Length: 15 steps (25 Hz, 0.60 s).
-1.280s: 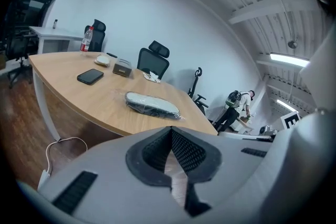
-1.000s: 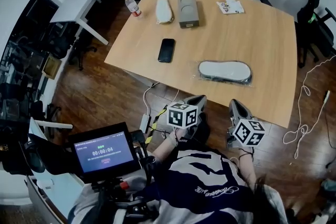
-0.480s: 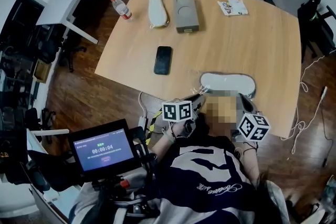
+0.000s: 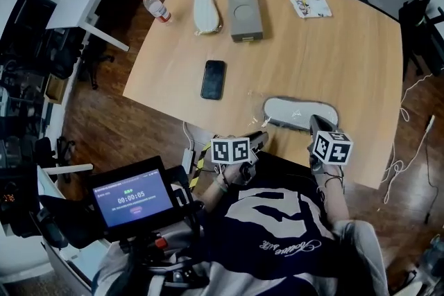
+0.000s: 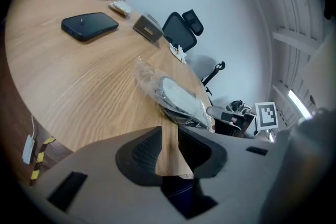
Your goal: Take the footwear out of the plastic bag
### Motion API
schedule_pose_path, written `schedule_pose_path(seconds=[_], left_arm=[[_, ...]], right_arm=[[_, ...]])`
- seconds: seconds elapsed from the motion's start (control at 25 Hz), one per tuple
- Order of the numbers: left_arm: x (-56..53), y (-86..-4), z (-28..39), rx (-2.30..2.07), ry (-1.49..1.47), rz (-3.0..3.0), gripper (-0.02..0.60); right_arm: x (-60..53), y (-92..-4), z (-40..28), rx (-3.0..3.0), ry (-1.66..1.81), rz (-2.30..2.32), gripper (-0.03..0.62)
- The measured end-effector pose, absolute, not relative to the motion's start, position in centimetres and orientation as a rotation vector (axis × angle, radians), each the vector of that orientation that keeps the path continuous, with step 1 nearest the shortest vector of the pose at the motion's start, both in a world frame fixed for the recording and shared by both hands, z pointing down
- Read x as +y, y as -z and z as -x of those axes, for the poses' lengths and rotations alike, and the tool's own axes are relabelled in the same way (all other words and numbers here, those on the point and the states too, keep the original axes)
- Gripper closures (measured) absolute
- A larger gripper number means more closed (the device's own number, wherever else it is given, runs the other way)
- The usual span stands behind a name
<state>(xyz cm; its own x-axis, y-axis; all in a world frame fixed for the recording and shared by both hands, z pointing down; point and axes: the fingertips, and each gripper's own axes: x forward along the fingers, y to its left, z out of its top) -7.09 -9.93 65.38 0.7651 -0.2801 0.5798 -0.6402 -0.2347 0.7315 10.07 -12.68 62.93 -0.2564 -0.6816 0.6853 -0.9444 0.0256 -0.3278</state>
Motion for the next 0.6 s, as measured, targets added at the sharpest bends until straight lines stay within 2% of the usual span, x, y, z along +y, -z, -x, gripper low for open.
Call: schedule_pose_path(seconds=[0.16, 0.24, 0.52, 0.6], left_arm=[[-10.8, -65.7, 7.2, -0.775, -0.301, -1.744, 0.482], [-11.4, -65.5, 6.9, -0.79, -0.264, -1.743, 0.396], [-13.4, -64.7, 7.5, -0.835, -0.111, -1.653, 0.293], [-13.5, -64.8, 6.6, -0.824, -0.084, -1.656, 0.288]], right_arm=[[-12.4, -64.8, -10.6, -1.942, -1.115, -1.566, 0.599], [-12.2, -65.1, -10.6, -1.967, -1.133, -1.528, 0.599], [-13.3, -64.5, -9.5, -2.097, -1.154, -1.407, 0.599], [-12.9, -64.9, -10.1, -2.111, -1.163, -1.393, 0.599]])
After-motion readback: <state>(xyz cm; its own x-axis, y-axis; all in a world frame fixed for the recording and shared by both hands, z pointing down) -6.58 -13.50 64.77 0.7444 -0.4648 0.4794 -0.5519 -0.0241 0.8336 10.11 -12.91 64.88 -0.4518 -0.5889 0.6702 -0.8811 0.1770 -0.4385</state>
